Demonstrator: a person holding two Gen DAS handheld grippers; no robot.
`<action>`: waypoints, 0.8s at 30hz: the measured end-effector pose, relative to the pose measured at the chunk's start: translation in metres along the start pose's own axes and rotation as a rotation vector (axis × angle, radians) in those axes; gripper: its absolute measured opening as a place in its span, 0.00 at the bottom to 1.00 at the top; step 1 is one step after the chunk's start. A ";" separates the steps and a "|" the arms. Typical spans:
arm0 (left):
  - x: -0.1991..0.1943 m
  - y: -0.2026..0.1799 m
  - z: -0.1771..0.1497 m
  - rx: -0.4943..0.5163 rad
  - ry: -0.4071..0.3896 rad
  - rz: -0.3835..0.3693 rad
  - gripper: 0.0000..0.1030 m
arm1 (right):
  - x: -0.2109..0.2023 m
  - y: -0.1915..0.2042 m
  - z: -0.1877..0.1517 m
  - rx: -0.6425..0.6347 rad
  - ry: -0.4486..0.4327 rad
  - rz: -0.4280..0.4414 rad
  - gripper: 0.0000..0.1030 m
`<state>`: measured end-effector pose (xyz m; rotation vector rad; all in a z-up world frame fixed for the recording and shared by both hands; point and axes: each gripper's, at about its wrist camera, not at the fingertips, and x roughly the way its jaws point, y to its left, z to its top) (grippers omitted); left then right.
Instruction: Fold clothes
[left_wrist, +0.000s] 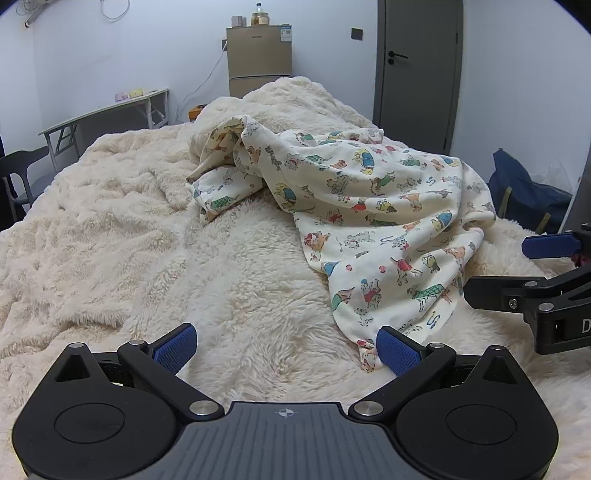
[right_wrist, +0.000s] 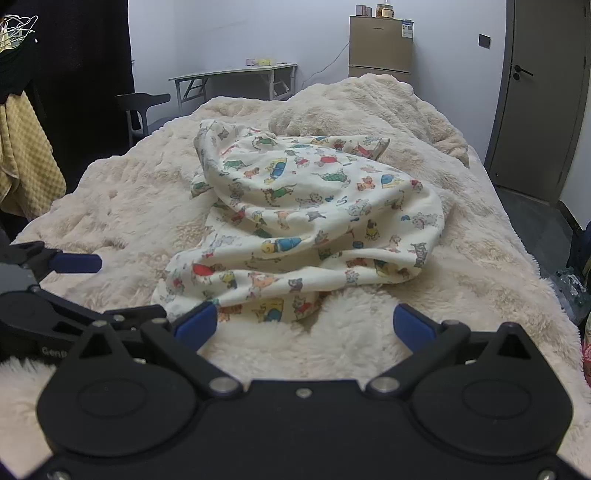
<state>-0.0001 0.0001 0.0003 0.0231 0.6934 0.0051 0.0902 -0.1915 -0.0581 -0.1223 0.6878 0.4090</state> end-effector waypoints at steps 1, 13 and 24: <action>0.000 0.000 0.000 0.000 -0.001 0.000 1.00 | 0.000 0.000 0.000 -0.001 -0.001 -0.001 1.00; -0.001 0.000 0.000 0.002 -0.007 0.001 1.00 | -0.002 0.002 -0.001 -0.005 -0.007 -0.007 1.00; 0.003 0.000 0.000 0.003 -0.006 0.000 1.00 | 0.000 0.001 -0.001 -0.004 -0.003 -0.003 1.00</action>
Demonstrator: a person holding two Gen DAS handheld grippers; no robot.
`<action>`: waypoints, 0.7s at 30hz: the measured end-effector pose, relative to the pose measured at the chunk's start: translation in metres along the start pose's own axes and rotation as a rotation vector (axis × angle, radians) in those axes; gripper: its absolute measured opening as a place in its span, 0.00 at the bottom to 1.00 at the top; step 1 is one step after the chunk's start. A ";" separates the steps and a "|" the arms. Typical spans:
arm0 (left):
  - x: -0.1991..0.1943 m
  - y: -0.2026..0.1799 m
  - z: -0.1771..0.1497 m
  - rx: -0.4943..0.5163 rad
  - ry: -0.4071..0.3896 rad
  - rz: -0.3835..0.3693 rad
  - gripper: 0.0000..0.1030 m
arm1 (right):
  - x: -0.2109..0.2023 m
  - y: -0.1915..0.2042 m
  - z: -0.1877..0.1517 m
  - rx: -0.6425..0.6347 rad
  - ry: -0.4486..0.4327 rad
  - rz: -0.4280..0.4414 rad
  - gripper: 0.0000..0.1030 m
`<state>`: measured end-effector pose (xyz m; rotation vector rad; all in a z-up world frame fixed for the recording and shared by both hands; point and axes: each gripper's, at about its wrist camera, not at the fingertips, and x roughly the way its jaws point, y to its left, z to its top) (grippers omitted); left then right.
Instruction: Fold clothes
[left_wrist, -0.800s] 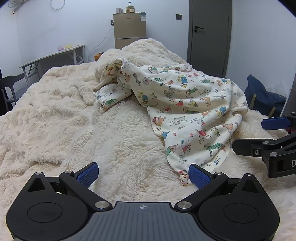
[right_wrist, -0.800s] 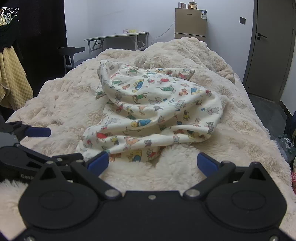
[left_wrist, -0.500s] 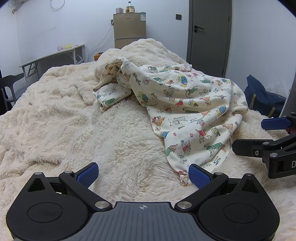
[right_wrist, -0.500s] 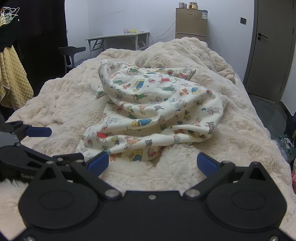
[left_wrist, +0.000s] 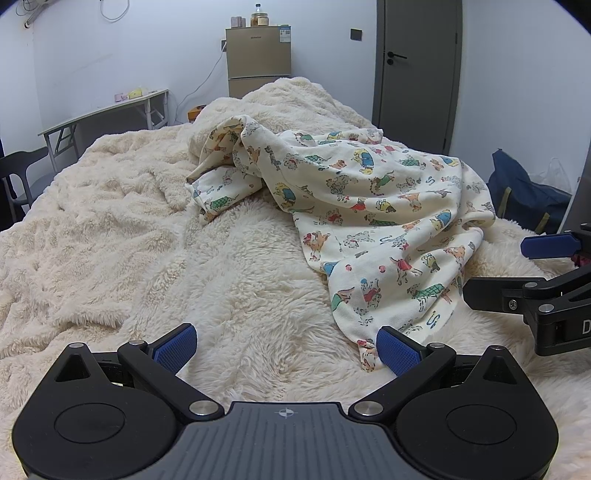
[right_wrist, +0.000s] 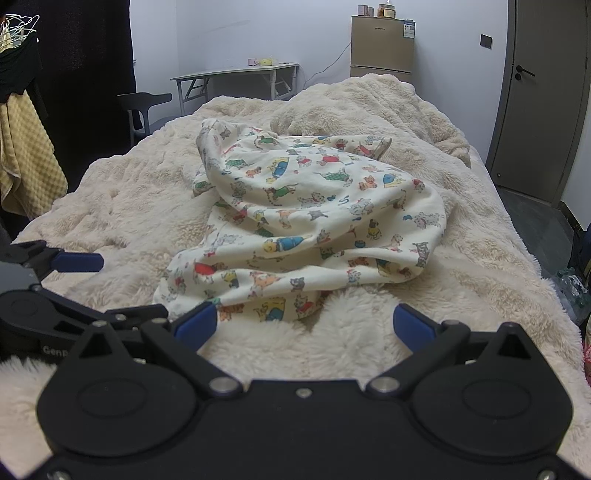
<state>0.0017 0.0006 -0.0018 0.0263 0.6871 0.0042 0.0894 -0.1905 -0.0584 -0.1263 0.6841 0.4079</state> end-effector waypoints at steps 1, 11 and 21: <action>0.000 0.000 0.000 0.000 0.000 0.000 1.00 | 0.000 0.000 0.000 0.000 0.000 0.000 1.00; 0.000 0.000 0.000 -0.001 -0.001 -0.003 1.00 | 0.000 0.000 0.000 0.001 0.002 0.004 1.00; -0.001 -0.001 0.001 -0.002 -0.001 -0.006 1.00 | 0.002 -0.004 -0.002 0.014 0.008 0.031 1.00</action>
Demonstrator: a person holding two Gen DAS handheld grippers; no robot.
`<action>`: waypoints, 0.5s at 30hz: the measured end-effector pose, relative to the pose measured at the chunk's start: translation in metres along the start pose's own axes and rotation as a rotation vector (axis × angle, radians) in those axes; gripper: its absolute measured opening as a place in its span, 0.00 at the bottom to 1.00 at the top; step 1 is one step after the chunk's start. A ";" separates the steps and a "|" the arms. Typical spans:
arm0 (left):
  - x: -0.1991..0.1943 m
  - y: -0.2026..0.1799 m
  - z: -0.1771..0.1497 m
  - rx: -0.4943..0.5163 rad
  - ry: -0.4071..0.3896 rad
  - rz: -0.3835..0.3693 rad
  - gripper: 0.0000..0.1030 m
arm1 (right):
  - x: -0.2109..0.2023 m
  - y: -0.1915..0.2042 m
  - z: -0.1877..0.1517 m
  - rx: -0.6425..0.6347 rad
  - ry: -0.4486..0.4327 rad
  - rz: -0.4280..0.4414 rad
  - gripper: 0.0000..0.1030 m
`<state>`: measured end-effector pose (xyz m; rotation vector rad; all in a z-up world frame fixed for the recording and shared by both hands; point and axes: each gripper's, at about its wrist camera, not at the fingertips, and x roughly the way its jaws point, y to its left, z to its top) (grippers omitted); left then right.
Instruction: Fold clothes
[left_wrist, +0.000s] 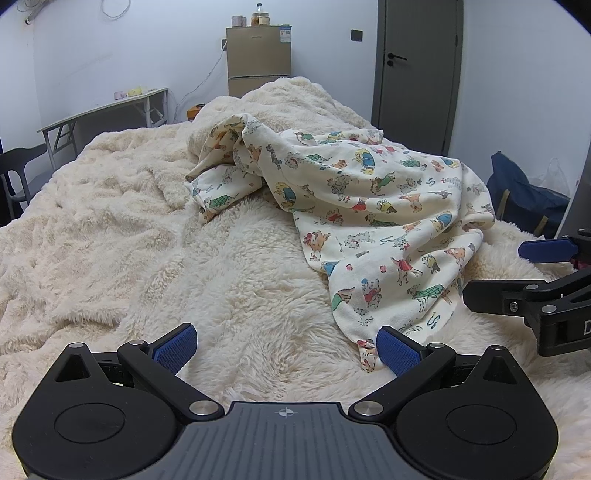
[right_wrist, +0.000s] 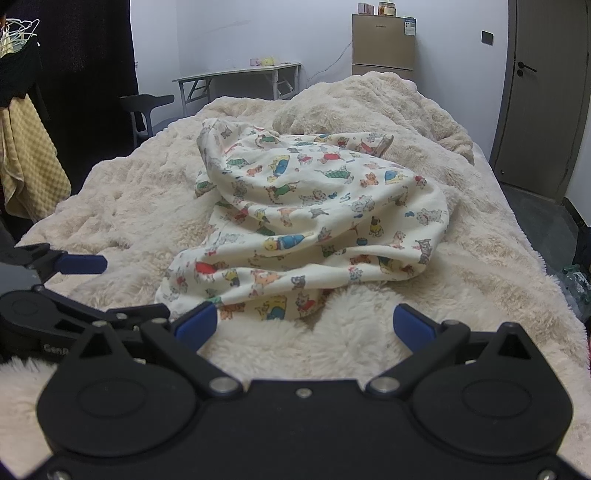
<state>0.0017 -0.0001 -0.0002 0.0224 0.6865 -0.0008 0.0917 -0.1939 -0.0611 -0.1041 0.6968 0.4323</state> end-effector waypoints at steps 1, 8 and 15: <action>0.000 -0.001 0.000 0.001 0.000 0.001 1.00 | 0.001 0.000 0.000 -0.001 0.003 0.003 1.00; 0.000 0.001 0.000 0.000 -0.002 -0.001 1.00 | 0.000 -0.001 0.000 -0.001 0.001 0.005 1.00; 0.000 0.003 0.000 -0.003 -0.004 -0.005 1.00 | 0.001 0.000 0.000 -0.002 0.002 0.006 1.00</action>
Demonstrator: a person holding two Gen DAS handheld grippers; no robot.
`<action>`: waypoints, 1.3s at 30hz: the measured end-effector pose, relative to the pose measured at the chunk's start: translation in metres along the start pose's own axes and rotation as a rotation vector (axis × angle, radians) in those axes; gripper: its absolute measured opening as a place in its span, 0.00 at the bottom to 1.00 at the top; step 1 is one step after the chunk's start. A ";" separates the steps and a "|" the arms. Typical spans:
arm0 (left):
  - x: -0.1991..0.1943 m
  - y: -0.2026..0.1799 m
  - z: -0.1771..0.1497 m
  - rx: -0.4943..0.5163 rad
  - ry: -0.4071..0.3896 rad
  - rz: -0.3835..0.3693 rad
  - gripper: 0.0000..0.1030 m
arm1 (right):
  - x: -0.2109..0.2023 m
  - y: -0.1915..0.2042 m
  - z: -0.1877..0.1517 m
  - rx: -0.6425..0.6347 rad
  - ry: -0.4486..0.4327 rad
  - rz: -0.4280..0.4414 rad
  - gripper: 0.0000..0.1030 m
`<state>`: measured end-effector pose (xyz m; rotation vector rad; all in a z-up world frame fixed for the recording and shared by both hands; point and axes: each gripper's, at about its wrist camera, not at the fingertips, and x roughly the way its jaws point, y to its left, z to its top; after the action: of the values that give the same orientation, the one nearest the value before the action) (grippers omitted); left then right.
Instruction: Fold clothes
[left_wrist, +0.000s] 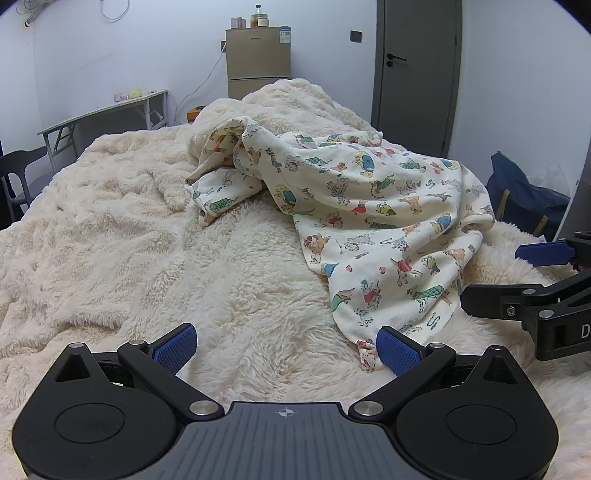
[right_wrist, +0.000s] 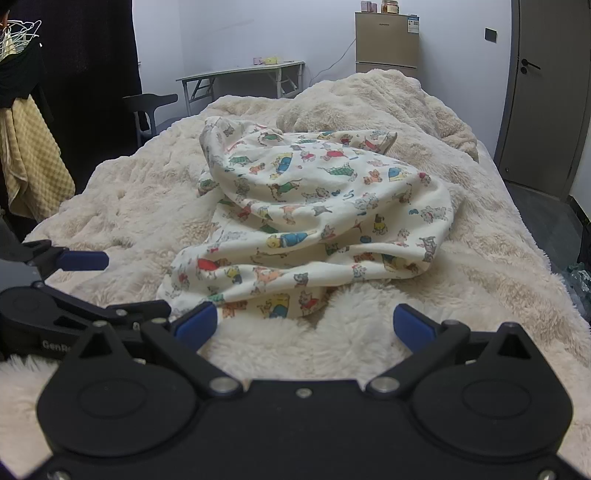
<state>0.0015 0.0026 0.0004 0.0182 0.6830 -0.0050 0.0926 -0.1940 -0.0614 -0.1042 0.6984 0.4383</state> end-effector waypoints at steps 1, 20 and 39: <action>0.000 0.000 0.000 0.001 -0.001 0.000 1.00 | 0.000 0.000 0.000 -0.001 0.000 0.000 1.00; -0.002 -0.001 -0.001 0.000 -0.003 -0.001 1.00 | -0.001 0.001 -0.003 -0.003 0.000 0.001 1.00; -0.002 -0.001 -0.002 0.001 -0.006 -0.002 1.00 | -0.002 0.000 -0.002 -0.005 0.002 0.003 1.00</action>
<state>-0.0007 0.0015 0.0000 0.0184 0.6767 -0.0077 0.0901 -0.1952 -0.0615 -0.1080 0.6997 0.4430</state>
